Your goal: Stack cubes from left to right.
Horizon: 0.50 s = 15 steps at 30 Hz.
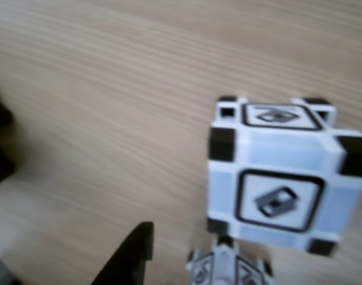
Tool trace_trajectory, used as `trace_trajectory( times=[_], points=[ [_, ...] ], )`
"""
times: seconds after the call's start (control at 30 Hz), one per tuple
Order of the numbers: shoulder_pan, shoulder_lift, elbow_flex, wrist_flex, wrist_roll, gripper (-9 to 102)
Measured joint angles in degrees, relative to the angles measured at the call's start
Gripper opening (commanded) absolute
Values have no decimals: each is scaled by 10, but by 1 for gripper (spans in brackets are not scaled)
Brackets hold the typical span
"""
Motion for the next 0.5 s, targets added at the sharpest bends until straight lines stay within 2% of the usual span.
trace_trajectory(
  times=[0.5],
  points=[
    [0, -21, 17, -56, -18, 42]
  ],
)
